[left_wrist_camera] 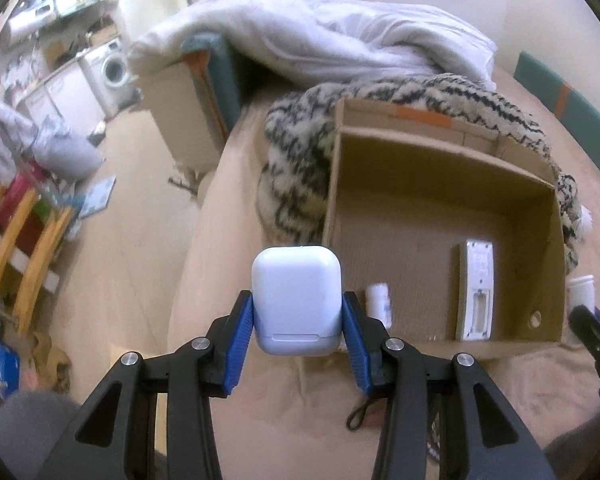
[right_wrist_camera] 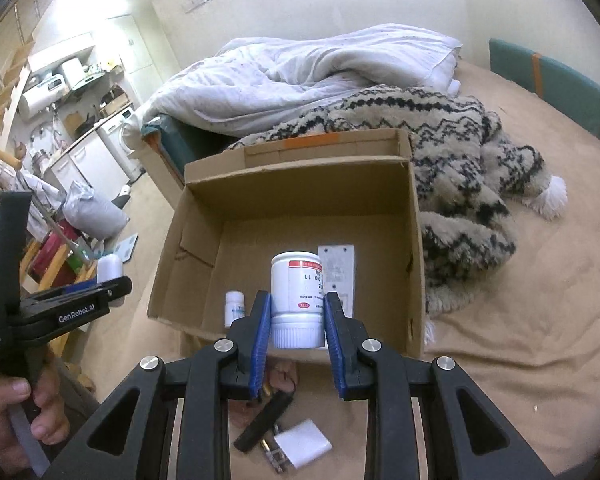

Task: Organize rigid objects
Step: 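Lower both held items into the box and open both grippers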

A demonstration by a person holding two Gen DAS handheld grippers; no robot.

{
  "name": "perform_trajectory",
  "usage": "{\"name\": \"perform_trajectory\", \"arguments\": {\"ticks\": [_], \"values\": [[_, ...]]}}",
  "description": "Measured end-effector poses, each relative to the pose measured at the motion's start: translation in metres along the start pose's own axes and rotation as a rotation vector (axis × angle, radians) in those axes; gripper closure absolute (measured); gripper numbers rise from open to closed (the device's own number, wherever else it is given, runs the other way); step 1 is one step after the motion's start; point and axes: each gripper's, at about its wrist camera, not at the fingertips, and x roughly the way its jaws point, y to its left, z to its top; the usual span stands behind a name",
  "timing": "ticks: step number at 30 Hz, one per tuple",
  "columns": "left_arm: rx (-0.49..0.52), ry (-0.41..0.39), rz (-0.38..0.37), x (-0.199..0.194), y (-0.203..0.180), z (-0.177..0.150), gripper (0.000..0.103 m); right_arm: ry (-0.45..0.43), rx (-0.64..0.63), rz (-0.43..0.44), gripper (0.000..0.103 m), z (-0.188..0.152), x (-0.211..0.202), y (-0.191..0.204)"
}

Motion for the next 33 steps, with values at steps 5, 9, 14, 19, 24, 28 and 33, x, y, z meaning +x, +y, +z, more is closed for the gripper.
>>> {"name": "perform_trajectory", "arguments": {"ticks": [5, 9, 14, 19, 24, 28, 33], "values": [[0.053, -0.020, -0.011, 0.015, -0.018, 0.016, 0.063, 0.009, -0.014, 0.000, 0.075, 0.015, 0.016, 0.002], [0.089, -0.015, -0.027, 0.030, -0.032, 0.023, 0.063, 0.058, -0.031, -0.012, 0.075, 0.021, 0.038, 0.001], [0.153, -0.014, -0.055, 0.053, -0.048, 0.018, 0.063, 0.131, 0.009, -0.031, 0.075, 0.005, 0.063, -0.010], [0.132, 0.047, -0.077, 0.078, -0.051, 0.007, 0.063, 0.170, 0.015, -0.045, 0.075, -0.001, 0.074, -0.011], [0.145, 0.058, -0.074, 0.090, -0.053, 0.005, 0.063, 0.198, 0.005, -0.058, 0.075, -0.001, 0.089, -0.012], [0.126, 0.080, -0.091, 0.095, -0.053, 0.006, 0.063, 0.223, 0.012, -0.064, 0.075, -0.002, 0.098, -0.014], [0.131, 0.091, -0.096, 0.100, -0.056, 0.007, 0.063, 0.253, 0.027, -0.097, 0.075, -0.004, 0.103, -0.020]]}}
